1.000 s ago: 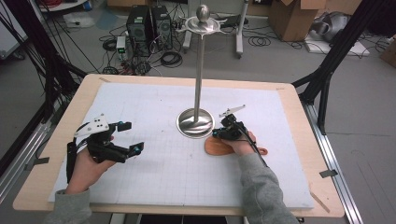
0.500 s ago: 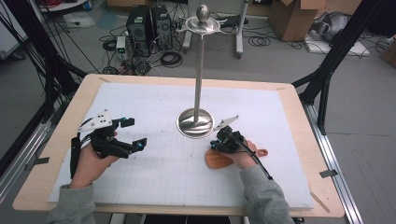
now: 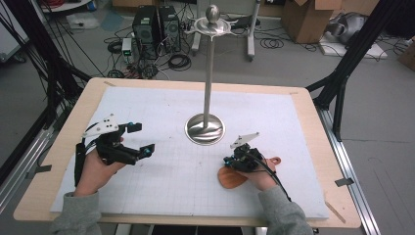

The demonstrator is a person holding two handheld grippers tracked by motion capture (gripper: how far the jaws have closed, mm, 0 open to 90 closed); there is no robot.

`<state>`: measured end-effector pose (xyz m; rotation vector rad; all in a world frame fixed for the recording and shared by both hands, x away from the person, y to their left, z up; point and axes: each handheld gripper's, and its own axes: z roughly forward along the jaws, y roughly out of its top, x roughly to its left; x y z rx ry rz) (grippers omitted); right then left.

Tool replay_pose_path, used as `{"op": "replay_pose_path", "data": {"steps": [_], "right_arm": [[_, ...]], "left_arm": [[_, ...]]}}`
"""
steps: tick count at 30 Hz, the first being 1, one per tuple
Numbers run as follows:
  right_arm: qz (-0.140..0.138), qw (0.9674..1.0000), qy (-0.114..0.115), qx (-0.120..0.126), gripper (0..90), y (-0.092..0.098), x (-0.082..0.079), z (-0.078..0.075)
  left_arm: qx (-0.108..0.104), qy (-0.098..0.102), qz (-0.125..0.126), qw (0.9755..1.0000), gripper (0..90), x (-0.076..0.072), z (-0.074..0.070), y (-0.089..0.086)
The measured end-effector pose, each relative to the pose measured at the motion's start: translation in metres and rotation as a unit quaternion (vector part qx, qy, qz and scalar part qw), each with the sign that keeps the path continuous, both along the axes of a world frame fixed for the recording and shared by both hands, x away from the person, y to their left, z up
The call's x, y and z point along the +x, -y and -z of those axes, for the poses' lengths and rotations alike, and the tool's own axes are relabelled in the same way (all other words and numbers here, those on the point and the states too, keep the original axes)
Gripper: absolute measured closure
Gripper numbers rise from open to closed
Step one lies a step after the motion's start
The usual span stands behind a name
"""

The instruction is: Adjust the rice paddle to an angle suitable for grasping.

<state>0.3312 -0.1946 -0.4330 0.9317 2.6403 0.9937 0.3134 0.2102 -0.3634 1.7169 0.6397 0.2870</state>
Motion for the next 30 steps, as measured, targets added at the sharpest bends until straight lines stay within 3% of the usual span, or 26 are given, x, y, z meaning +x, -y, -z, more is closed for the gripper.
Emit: {"op": "replay_pose_path", "data": {"steps": [11,24,30], "right_arm": [[-0.001,0.9998,0.012,0.017,89.4,0.014,-0.025,0.004],[0.000,0.9994,0.006,0.034,89.3,0.028,-0.037,0.006],[-0.008,0.9986,0.025,0.045,89.2,0.032,-0.044,-0.001]], "left_arm": [[0.002,0.000,-0.001,1.0000,2.5,0.000,0.000,0.000],[0.001,-0.002,0.000,1.0000,2.5,0.000,0.000,0.001],[0.001,-0.002,0.006,1.0000,2.5,0.000,0.000,0.005]]}}
